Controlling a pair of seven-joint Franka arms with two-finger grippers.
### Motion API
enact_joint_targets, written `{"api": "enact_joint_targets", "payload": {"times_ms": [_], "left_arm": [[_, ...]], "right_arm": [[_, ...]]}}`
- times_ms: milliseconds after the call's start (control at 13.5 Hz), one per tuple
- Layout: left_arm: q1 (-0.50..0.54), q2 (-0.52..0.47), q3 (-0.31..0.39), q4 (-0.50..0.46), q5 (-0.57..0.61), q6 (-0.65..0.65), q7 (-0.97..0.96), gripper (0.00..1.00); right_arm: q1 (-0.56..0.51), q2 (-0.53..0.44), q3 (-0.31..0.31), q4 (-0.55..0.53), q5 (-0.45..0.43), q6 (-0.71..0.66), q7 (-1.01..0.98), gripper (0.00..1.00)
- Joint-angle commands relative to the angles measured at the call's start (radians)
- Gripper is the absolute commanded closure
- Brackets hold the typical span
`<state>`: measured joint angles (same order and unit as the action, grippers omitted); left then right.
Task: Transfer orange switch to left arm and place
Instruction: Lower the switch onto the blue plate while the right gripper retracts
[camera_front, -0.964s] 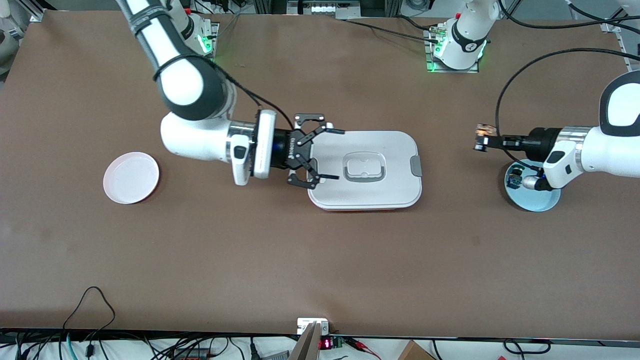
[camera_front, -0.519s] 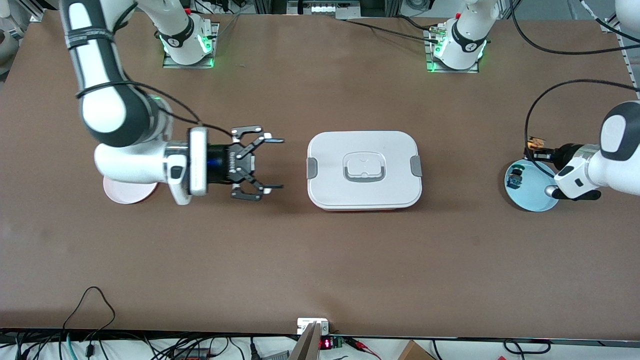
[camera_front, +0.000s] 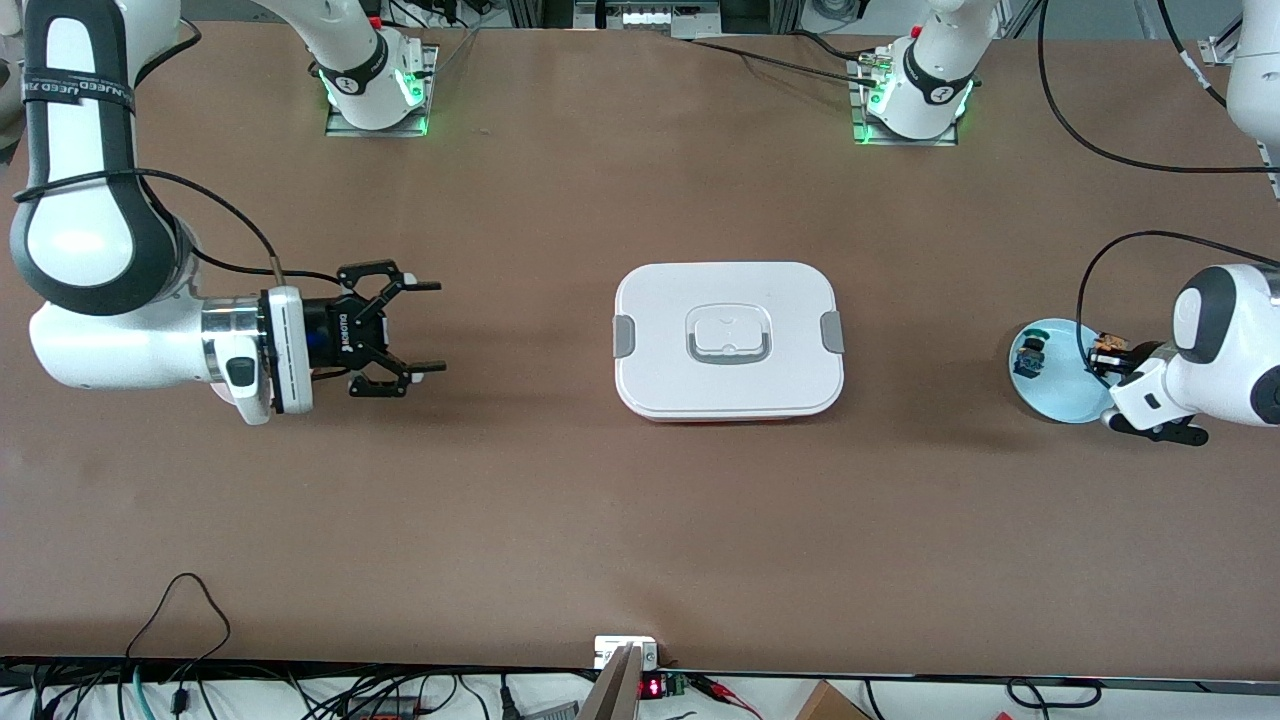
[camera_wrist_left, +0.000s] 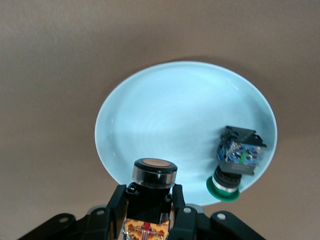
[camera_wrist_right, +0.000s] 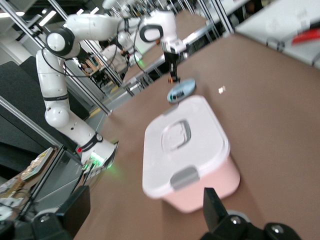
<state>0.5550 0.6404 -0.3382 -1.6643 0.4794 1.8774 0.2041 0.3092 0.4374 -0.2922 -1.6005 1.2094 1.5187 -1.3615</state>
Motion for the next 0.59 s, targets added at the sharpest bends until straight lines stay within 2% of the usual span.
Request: {"api": "enact_joint_targets", "payload": {"times_ms": [0, 74, 148, 519], "left_arm": [[0.067, -0.065, -0.015, -0.160, 0.067, 0.188, 0.024, 1.00], [0.074, -0.100, -0.013, -0.223, 0.068, 0.265, 0.020, 1.00], [0.074, -0.122, -0.012, -0.245, 0.070, 0.282, 0.015, 1.00], [0.072, -0.127, -0.012, -0.262, 0.090, 0.302, -0.024, 1.00]], "right_arm": [[0.005, -0.051, -0.033, -0.015, -0.144, -0.017, 0.209, 0.00], [0.005, -0.055, -0.042, -0.012, -0.187, -0.018, 0.285, 0.00], [0.005, -0.062, -0.050, 0.000, -0.258, -0.019, 0.345, 0.00], [0.005, -0.097, -0.091, 0.036, -0.538, -0.083, 0.739, 0.00]]}}
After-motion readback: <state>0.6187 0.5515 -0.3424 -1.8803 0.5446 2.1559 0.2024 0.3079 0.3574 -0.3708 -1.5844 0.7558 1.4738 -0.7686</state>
